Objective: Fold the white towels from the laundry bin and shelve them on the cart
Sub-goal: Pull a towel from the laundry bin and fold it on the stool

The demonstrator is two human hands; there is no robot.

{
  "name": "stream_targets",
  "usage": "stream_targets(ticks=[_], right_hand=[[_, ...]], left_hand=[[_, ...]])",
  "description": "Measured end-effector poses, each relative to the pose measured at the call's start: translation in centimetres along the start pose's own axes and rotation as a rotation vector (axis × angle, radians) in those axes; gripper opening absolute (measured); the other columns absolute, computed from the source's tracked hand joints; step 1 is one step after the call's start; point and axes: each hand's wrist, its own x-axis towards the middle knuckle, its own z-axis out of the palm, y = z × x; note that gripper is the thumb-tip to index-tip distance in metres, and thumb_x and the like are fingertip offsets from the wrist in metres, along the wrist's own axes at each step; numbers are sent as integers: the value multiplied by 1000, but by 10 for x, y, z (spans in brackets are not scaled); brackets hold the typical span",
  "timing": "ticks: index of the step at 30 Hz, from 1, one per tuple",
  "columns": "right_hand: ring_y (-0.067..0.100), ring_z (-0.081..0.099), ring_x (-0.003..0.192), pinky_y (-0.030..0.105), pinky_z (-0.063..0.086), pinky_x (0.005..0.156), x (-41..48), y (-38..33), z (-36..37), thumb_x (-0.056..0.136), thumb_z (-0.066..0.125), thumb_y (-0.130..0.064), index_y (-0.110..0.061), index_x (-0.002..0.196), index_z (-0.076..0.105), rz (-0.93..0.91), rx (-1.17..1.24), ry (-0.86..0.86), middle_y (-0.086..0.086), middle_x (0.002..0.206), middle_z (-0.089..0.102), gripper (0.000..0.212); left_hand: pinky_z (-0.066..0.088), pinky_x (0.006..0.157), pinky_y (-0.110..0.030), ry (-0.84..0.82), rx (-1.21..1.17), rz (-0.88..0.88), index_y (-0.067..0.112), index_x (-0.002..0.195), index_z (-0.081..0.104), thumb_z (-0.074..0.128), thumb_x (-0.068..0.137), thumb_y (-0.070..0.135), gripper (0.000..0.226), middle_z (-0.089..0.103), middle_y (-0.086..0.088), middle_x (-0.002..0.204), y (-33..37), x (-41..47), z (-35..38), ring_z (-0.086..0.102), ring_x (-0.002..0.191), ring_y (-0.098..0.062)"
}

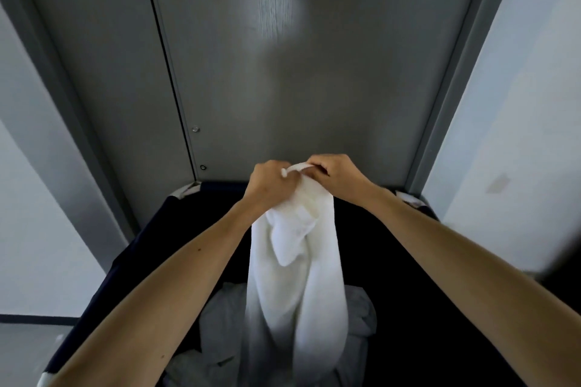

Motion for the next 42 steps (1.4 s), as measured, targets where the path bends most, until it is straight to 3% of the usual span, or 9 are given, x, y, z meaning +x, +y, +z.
stream_targets(ticks=[4,8,12,18,22,25,32,37,42], right_hand=[[3,33,52,16,30,54,-16,7,6,94,54,-21,-18,60,38,131,147,50,-9,57,37,38],[3,40,68,20,33,62,-22,11,13,88,60,-13,-5,73,55,253,290,-43,-2,70,49,18],[1,53,70,14,40,60,-36,22,22,90,61,-31,-21,70,59,404,325,-162,-11,71,56,23],[14,52,85,18,34,60,-24,36,-2,94,54,-18,-4,97,65,380,138,128,4,88,58,18],[24,56,75,15,35,59,-21,25,3,91,57,-9,4,85,61,182,58,78,10,79,61,15],[16,56,78,19,39,69,-11,-2,-1,90,57,-5,2,87,65,-78,-13,31,0,82,62,11],[4,50,62,17,36,61,-7,-14,-17,89,62,-19,-2,85,66,-131,-66,-175,-1,70,58,18],[1,53,66,21,43,65,-31,4,-2,89,61,-32,-7,83,66,274,299,-133,-4,72,59,26],[11,59,75,27,49,71,-48,35,0,89,58,-44,-6,82,66,458,247,-282,-1,80,63,39]], left_hand=[[34,52,-8,163,-242,52,12,64,58,48,87,10,25,51,4,58,11,-4,1,47,60,-12],[37,55,-21,247,-731,-122,20,56,49,48,88,9,34,45,10,55,20,6,-11,42,55,-5],[29,47,-21,339,-938,-112,19,56,36,43,87,4,34,35,12,46,28,16,-41,32,46,-4],[42,66,-27,311,-446,-166,26,67,60,57,66,42,16,55,14,61,-29,13,-56,51,65,-13],[39,86,-24,46,-255,-34,31,126,55,71,58,62,76,59,9,110,-43,-8,-27,53,99,-9],[36,97,-24,-164,-70,111,36,140,38,77,71,46,80,51,9,133,-26,-17,-5,48,121,-12],[34,53,-17,-109,-233,84,24,72,59,75,77,32,19,50,12,61,-11,-14,2,45,58,-4],[36,54,-18,98,-406,101,23,69,59,62,89,19,20,50,9,61,1,-8,2,43,55,-4],[39,57,-21,339,-591,-9,24,71,56,57,92,20,22,50,8,63,1,5,-13,47,53,-1]])
